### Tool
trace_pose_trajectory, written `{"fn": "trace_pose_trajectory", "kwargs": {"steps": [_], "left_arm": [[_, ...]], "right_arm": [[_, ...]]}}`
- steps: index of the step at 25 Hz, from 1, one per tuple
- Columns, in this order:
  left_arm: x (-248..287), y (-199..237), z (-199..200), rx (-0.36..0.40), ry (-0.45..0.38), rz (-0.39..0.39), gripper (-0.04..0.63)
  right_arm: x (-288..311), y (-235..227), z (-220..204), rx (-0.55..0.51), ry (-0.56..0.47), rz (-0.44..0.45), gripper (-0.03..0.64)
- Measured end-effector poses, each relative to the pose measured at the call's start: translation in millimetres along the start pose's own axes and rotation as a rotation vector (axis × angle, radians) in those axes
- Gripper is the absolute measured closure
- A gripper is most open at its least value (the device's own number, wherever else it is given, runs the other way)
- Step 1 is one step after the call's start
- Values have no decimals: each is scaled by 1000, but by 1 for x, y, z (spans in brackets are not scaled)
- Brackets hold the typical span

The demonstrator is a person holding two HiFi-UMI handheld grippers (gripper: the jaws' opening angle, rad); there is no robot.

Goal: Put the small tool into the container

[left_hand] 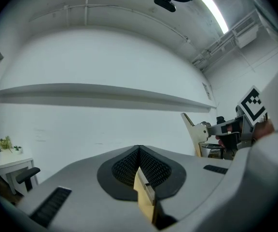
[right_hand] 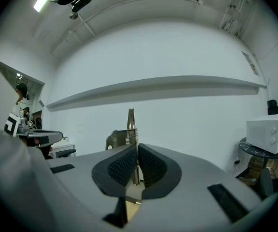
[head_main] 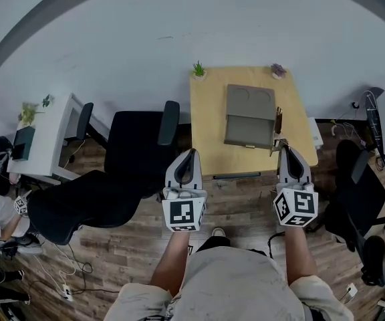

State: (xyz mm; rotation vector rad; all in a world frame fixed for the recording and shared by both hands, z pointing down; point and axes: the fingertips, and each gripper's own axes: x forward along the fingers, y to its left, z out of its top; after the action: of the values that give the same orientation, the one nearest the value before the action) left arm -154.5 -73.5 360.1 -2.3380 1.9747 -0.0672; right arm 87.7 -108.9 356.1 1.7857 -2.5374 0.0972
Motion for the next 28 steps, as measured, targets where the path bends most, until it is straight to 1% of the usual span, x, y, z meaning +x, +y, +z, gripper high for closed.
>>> {"fn": "trace_pose_trajectory", "kwargs": {"steps": [9, 15, 20, 28], "left_arm": [[13, 10, -5, 1, -11, -26, 591], [29, 3, -7, 3, -24, -38, 591], [54, -5, -11, 4, -35, -35, 591], [109, -17, -4, 11, -44, -67, 591]], "right_arm": [[14, 3, -3, -5, -5, -25, 597], [24, -7, -8, -3, -14, -28, 597], [42, -23, -10, -12, -27, -23, 597], [78, -50, -2, -20, -38, -34, 597]]}}
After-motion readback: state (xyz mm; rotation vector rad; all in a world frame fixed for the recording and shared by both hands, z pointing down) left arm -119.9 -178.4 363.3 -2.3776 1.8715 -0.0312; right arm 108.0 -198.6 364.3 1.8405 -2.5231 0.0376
